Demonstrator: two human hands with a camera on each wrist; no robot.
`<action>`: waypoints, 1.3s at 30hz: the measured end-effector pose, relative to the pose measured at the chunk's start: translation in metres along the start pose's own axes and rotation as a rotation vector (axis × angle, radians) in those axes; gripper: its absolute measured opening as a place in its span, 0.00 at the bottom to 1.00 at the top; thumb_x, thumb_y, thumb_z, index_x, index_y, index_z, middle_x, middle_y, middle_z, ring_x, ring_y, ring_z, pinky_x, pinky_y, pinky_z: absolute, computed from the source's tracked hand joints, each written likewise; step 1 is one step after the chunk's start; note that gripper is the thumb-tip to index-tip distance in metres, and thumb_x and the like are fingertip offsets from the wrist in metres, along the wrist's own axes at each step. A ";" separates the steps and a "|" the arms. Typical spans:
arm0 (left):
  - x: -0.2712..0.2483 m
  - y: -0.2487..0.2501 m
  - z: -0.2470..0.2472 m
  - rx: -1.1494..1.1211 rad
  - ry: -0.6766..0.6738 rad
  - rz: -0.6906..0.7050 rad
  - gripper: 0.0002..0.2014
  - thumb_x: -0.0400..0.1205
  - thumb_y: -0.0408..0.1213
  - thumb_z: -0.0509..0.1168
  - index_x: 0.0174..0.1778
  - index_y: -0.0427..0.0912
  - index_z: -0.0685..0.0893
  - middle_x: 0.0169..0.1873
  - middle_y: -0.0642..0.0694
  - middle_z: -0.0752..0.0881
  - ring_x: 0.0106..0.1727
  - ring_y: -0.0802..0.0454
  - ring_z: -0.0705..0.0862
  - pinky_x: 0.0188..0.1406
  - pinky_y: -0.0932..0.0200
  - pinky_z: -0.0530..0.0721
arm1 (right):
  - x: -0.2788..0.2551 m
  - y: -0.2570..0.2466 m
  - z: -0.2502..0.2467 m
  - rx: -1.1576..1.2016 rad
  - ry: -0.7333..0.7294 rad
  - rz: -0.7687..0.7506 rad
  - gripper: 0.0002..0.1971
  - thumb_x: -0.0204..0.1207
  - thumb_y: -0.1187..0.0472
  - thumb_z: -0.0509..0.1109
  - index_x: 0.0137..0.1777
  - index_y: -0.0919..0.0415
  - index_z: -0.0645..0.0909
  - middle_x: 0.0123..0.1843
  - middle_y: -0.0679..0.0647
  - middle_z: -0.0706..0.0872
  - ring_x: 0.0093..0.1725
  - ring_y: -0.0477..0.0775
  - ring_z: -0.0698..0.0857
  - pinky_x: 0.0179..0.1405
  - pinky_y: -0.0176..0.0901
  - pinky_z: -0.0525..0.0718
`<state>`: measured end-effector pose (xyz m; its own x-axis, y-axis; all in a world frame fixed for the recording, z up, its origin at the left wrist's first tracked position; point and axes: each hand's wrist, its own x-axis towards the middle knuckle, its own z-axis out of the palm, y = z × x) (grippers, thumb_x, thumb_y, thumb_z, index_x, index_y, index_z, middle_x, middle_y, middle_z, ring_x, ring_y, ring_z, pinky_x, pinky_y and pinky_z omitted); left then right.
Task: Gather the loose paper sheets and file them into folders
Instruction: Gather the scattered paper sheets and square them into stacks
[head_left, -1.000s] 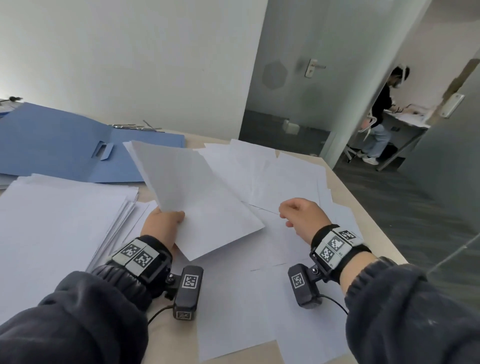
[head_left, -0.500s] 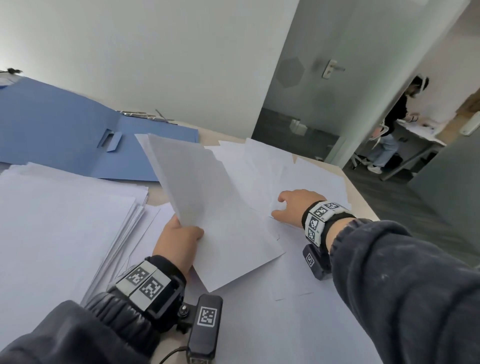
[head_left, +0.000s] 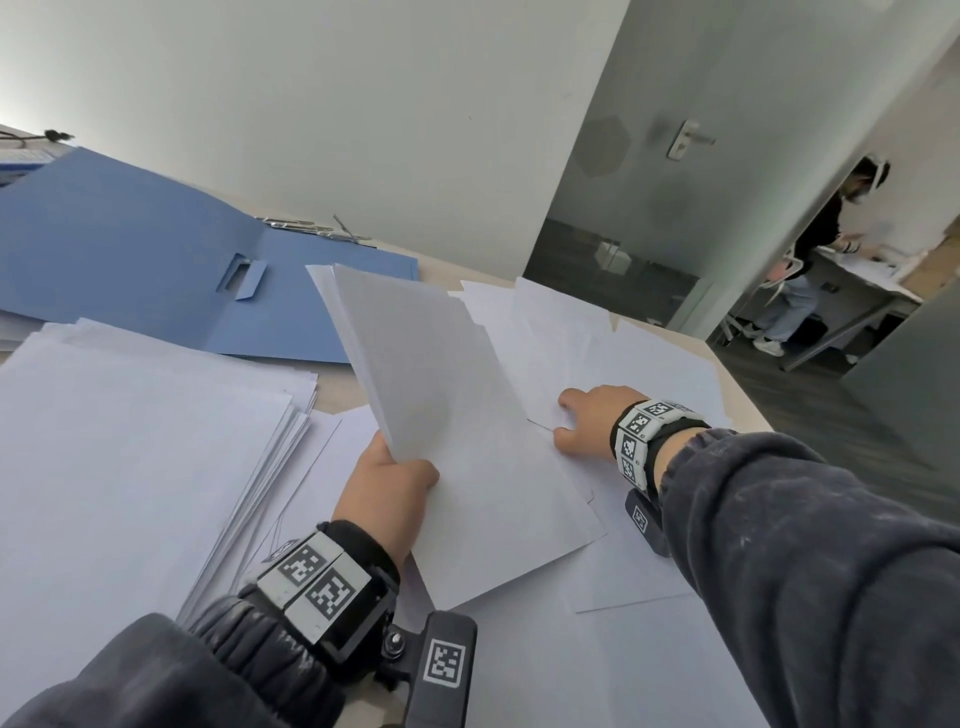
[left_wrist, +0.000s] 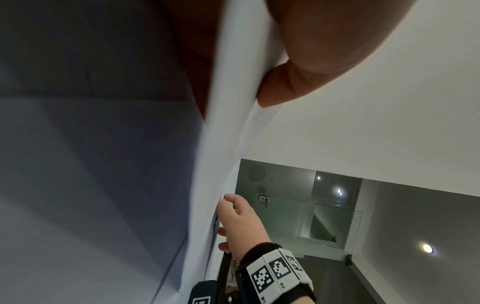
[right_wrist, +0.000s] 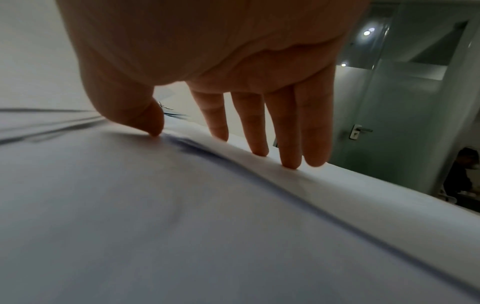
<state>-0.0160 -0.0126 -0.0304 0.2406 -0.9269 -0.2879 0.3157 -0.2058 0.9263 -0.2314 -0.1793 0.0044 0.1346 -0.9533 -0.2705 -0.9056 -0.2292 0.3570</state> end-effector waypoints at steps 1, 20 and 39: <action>0.000 0.000 0.000 -0.002 0.001 0.000 0.19 0.61 0.34 0.60 0.44 0.54 0.86 0.37 0.47 0.91 0.46 0.36 0.89 0.56 0.33 0.87 | 0.000 0.000 -0.001 -0.017 0.008 -0.010 0.28 0.79 0.40 0.58 0.76 0.51 0.70 0.55 0.57 0.82 0.48 0.62 0.79 0.47 0.48 0.78; 0.001 -0.002 0.000 -0.049 0.015 0.025 0.20 0.60 0.34 0.63 0.47 0.53 0.86 0.39 0.47 0.92 0.47 0.36 0.90 0.57 0.30 0.86 | 0.004 0.004 0.004 0.167 0.065 0.083 0.33 0.79 0.62 0.59 0.84 0.48 0.57 0.43 0.55 0.79 0.41 0.59 0.81 0.41 0.47 0.82; 0.005 -0.003 -0.001 -0.218 0.105 0.048 0.16 0.78 0.19 0.61 0.48 0.46 0.84 0.36 0.46 0.87 0.34 0.45 0.84 0.36 0.55 0.83 | 0.006 0.031 0.011 0.263 0.219 0.233 0.06 0.82 0.64 0.59 0.46 0.56 0.77 0.54 0.59 0.87 0.46 0.62 0.80 0.46 0.44 0.75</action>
<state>-0.0148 -0.0158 -0.0347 0.3503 -0.8942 -0.2787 0.4896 -0.0788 0.8684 -0.2635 -0.1896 0.0043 -0.0295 -0.9996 -0.0030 -0.9901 0.0288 0.1374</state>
